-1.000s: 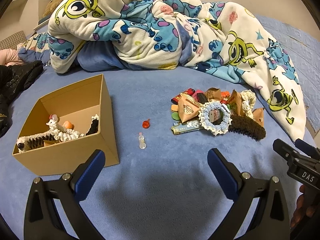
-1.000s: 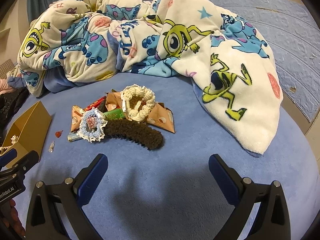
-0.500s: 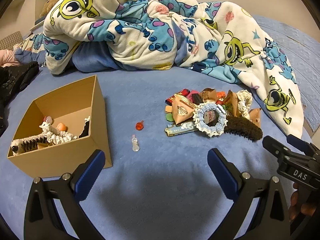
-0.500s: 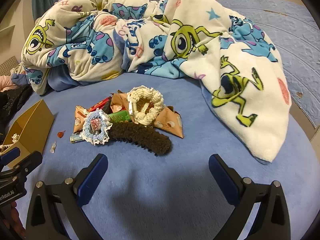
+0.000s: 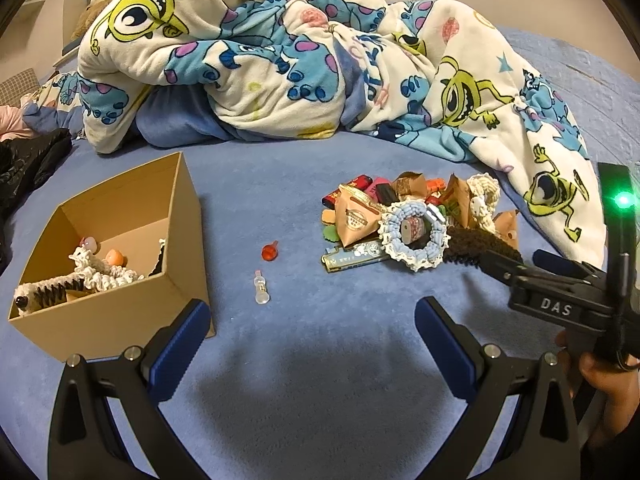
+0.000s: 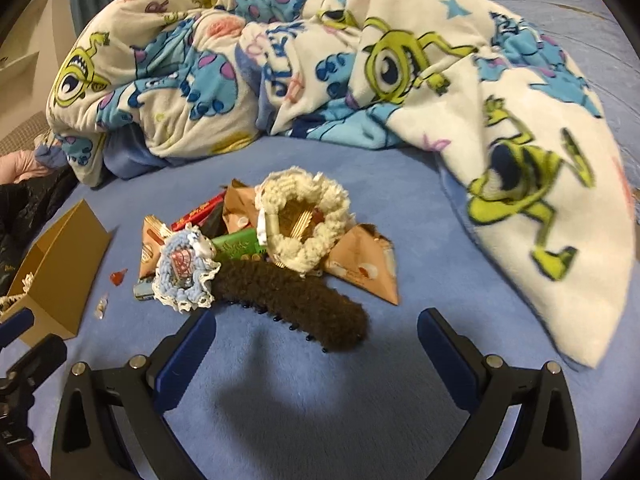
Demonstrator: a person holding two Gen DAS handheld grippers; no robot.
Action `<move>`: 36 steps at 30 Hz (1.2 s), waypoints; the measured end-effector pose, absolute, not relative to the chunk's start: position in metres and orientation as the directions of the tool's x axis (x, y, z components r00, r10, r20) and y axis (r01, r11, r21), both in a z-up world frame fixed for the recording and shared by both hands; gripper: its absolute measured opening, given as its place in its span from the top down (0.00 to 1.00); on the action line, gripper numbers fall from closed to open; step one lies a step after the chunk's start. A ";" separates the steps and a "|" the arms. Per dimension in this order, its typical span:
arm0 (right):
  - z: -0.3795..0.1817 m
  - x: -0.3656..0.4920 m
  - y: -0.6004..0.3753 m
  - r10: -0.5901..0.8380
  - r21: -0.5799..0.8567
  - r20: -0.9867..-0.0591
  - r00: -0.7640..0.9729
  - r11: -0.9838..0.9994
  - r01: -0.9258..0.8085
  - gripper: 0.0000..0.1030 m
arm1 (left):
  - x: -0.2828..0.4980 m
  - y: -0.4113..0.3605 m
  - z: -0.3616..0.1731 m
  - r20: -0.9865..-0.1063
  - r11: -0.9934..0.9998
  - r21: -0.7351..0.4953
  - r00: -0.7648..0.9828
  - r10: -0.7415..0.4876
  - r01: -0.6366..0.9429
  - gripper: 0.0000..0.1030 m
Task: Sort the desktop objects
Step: 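Move both tools toward the pile of snacks and hair accessories, then close the right tool on the brown fuzzy hair clip and lift it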
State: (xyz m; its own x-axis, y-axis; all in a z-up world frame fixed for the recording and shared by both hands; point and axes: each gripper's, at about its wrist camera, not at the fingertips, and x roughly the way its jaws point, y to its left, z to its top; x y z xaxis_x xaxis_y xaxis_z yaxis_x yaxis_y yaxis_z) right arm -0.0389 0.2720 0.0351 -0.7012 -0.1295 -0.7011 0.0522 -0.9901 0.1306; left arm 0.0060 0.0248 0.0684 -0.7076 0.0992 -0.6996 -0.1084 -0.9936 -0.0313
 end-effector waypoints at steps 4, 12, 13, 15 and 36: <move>0.026 -0.051 0.269 -0.153 0.143 -0.730 -0.666 -0.987 0.070 0.00 | 0.004 0.029 0.066 -0.702 -0.991 -0.019 -0.704 0.109 -0.134 0.00; 0.015 -0.076 0.257 -0.146 0.107 -0.771 -0.619 -0.989 0.100 0.02 | 0.006 0.041 0.066 -0.690 -0.983 -0.012 -0.710 0.140 -0.183 0.00; 0.016 -0.077 0.257 -0.129 0.090 -0.769 -0.627 -0.991 0.094 0.15 | 0.007 0.042 0.066 -0.690 -0.983 -0.009 -0.710 0.139 -0.184 0.00; 0.017 -0.077 0.258 -0.177 0.128 -0.763 -0.622 -0.984 0.122 0.32 | 0.007 0.045 0.065 -0.694 -0.982 0.000 -0.707 0.137 -0.190 0.00; 0.047 -0.024 0.252 -0.236 0.171 -0.743 -0.626 -0.972 0.163 0.77 | 0.006 0.044 0.063 -0.690 -0.977 -0.034 -0.702 0.176 -0.211 0.00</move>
State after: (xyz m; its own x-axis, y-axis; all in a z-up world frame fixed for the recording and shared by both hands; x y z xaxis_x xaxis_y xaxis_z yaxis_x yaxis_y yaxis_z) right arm -0.0242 0.2525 0.0473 -0.6265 -0.2355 -0.7430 0.1627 -0.9718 0.1708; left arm 0.0061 0.0442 0.0631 -0.7017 0.1757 -0.6905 -0.2111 -0.9769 -0.0340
